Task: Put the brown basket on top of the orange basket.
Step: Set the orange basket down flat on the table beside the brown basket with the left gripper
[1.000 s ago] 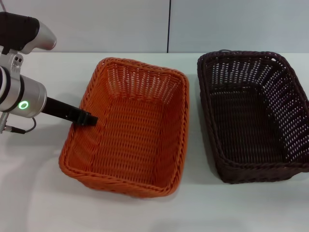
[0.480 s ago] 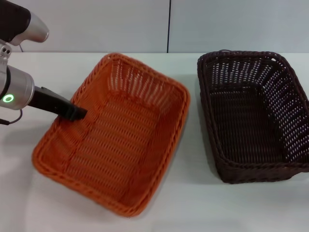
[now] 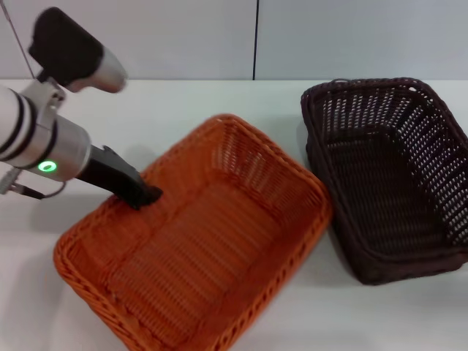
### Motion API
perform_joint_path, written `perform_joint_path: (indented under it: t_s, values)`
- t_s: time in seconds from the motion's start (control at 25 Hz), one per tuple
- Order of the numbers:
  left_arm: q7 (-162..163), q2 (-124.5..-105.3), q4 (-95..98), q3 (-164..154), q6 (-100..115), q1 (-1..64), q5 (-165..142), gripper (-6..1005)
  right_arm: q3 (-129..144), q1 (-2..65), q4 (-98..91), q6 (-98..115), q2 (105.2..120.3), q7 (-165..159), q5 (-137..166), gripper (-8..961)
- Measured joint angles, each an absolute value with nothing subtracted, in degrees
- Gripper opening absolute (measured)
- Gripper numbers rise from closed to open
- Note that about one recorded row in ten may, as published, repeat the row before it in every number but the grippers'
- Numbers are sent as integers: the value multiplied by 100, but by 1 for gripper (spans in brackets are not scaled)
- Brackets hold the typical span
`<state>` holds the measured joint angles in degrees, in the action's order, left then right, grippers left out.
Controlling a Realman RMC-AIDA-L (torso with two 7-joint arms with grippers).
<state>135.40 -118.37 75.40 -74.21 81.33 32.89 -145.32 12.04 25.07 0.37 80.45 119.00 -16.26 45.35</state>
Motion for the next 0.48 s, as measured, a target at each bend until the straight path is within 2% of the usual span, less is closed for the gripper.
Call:
perform_joint_path:
  t_s: [0.48]
  values:
    - [13825,-11865,7500,-8503,7879,3295,-14198,167,1242,2505,71,8047,11909,-1626,4562,773]
